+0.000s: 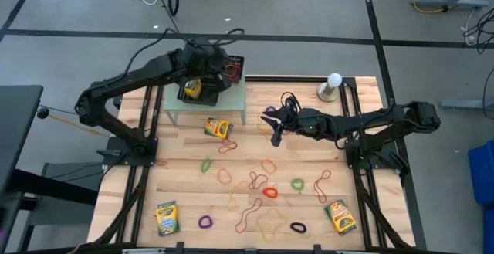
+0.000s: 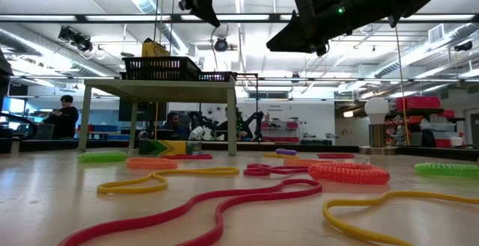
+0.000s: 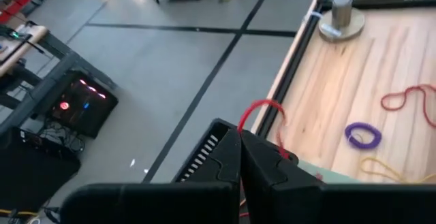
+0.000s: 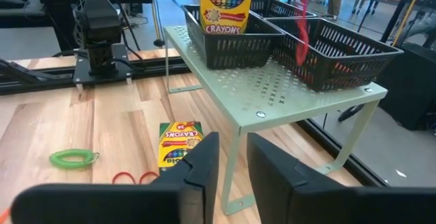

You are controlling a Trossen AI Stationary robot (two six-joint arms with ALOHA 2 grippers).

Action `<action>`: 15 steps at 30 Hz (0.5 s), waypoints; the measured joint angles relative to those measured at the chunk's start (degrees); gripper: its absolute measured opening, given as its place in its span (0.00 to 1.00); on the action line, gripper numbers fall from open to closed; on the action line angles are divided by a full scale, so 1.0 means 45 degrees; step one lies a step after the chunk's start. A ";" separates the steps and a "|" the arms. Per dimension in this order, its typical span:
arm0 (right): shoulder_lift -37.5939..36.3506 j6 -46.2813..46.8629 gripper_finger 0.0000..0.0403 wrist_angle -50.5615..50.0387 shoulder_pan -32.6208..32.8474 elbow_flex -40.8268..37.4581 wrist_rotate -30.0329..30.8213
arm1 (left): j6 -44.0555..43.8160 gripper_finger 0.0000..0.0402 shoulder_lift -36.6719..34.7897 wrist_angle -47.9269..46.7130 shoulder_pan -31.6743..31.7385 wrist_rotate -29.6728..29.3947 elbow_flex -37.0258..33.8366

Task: Pick & Place Office Desk Supplies
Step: Put the red rubber band into the top right black bin

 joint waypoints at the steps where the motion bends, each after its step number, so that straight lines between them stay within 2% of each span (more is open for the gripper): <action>1: 0.0000 0.0005 0.20 0.0000 0.0000 0.0000 -0.0004 | -0.0032 0.01 -0.0135 -0.0001 0.0000 0.0006 0.0000; 9: 0.0000 -0.0010 0.15 0.0009 0.0000 0.0000 -0.0058 | -0.0177 0.01 -0.0767 0.0809 0.0479 -0.0667 0.0010; 15: 0.0000 -0.0015 0.12 0.0053 -0.0010 0.0000 -0.0079 | -0.0479 0.01 0.0064 0.0974 0.1681 -0.0400 0.0015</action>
